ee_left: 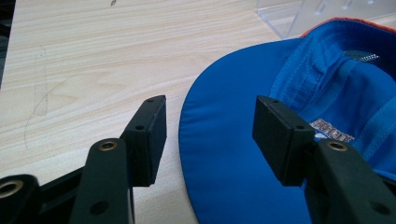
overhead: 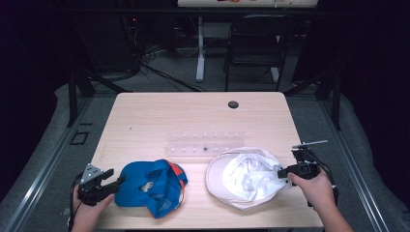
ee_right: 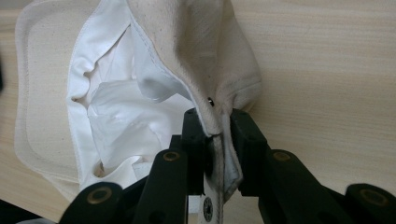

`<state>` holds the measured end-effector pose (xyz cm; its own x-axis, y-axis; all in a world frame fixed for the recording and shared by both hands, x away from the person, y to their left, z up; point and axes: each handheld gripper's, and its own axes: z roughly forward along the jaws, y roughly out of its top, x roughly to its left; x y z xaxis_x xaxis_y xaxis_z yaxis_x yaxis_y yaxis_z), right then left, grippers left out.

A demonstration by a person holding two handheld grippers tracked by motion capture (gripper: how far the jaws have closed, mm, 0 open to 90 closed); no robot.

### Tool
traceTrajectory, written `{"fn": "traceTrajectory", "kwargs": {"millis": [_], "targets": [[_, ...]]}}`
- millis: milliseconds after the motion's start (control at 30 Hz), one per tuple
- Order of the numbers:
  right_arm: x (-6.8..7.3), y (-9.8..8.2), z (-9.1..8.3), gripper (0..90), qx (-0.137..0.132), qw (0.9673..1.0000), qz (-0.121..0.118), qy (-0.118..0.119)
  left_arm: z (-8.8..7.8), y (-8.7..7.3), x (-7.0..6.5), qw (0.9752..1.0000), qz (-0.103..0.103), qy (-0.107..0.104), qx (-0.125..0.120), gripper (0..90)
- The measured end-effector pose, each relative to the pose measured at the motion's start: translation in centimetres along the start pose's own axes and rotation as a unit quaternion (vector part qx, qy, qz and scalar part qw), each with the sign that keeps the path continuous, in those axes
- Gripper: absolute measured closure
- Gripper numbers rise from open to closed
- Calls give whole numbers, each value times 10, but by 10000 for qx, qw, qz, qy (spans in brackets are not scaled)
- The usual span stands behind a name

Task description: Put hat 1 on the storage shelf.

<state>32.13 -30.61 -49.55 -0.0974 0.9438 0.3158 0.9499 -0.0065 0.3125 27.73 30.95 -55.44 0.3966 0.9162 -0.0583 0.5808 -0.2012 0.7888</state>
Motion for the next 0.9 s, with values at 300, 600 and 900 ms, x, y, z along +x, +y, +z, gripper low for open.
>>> {"fn": "traceTrajectory", "kwargs": {"millis": [300,600,900], "targets": [[13,14,-14,786,280,9994,62,203,0,0,0,10000,-11,-12,-6,450],[38,27,-37,791,577,9981,-69,206,0,0,0,10000,-26,-17,-14,451],[57,36,-51,791,834,9961,-243,-146,1,-1,0,10000,-43,-8,-68,450]]}}
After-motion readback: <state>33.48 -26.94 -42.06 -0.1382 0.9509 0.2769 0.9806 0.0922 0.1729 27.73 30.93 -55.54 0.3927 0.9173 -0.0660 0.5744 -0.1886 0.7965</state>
